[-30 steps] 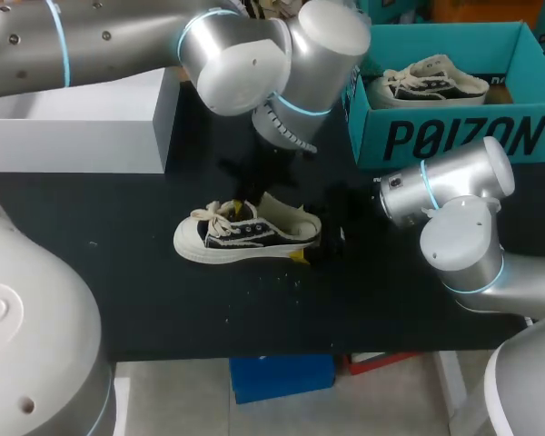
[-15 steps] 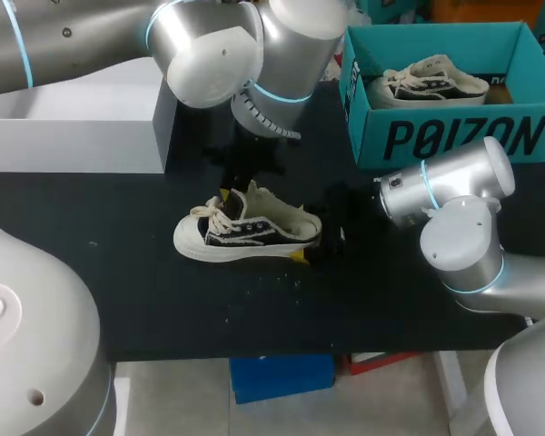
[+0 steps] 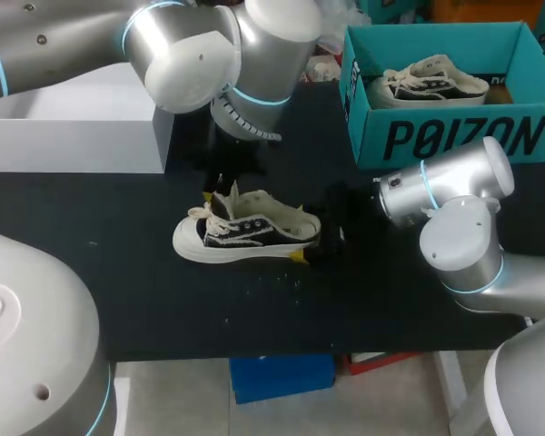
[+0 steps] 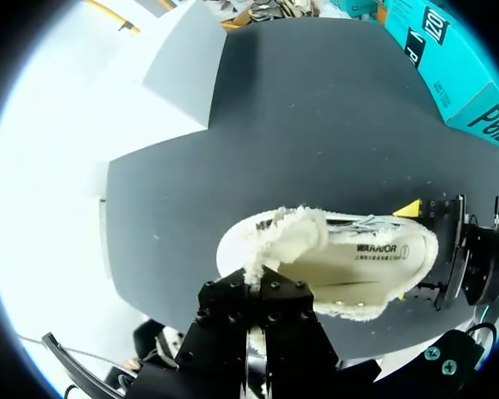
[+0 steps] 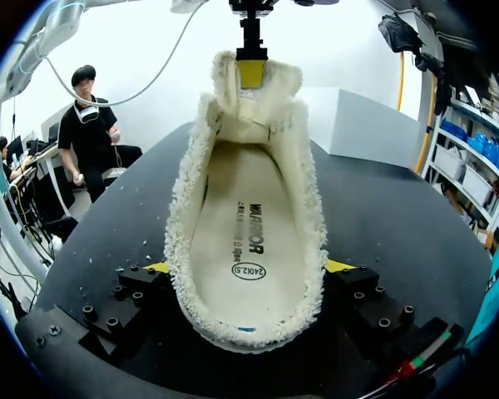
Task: Take the shoe out of the shoebox, open the shoe tongue, remove and reinsert the insole, then place the shoe into the shoebox
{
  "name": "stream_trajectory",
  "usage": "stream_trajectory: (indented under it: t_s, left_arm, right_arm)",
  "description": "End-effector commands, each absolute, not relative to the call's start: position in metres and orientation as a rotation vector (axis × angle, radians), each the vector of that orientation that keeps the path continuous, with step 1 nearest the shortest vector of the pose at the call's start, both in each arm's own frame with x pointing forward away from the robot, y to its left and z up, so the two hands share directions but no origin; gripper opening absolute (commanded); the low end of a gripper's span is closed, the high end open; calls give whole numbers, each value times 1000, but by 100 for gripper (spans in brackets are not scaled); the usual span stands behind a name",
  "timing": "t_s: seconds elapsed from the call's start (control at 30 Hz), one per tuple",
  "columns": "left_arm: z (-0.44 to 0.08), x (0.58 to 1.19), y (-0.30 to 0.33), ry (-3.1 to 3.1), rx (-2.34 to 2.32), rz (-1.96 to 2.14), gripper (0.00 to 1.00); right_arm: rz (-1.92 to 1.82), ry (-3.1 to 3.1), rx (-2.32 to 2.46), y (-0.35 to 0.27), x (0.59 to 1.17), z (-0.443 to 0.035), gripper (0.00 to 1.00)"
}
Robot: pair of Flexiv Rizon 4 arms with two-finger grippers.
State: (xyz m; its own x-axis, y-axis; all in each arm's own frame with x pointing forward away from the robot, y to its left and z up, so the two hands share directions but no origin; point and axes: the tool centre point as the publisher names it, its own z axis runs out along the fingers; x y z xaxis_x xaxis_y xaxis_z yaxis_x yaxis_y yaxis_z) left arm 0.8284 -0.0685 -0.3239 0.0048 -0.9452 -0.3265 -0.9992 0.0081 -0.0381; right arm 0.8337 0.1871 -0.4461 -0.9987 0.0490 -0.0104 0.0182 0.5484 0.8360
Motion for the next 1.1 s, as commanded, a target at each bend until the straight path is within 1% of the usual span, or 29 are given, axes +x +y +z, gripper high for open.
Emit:
stream_trajectory:
  t_s: [0.03,0.07,0.1,0.13,0.17,0.2,0.23,0.27,0.3,0.4,0.67,1.1]
  left_arm:
    - [-325,822,-54,2032,-2029,278,0]
    - [-326,820,-52,2028,-2028,286,0]
    - [-327,819,-50,2019,-2028,293,7]
    - [-329,818,-47,2016,-2029,298,26]
    - [-330,817,-45,2014,-2033,307,41]
    - [-332,816,-42,2007,-2040,315,58]
    - [-333,815,-40,2006,-2044,318,83]
    - [-333,814,-37,2002,-2050,324,92]
    - [-334,814,-35,1996,-2054,326,96]
    - [-334,811,-28,1984,-2060,336,100]
    - [-333,805,-13,1953,-2059,355,100]
    - [-345,797,22,1885,-2110,433,100]
  right_arm:
    - [1473,2736,63,187,833,-450,0]
    - [1473,2736,63,187,833,-450,0]
    - [1473,2736,63,187,833,-450,0]
    - [1473,2736,63,187,833,-450,0]
    - [1473,2736,63,187,833,-450,0]
    - [1473,2736,63,187,833,-450,0]
    - [1473,2736,63,187,833,-450,0]
    - [1473,2736,63,187,833,-450,0]
    - [1473,2736,63,187,833,-450,0]
    - [1473,2736,63,187,833,-450,0]
    - [1473,2736,63,187,833,-450,0]
    - [1473,2736,63,187,833,-450,0]
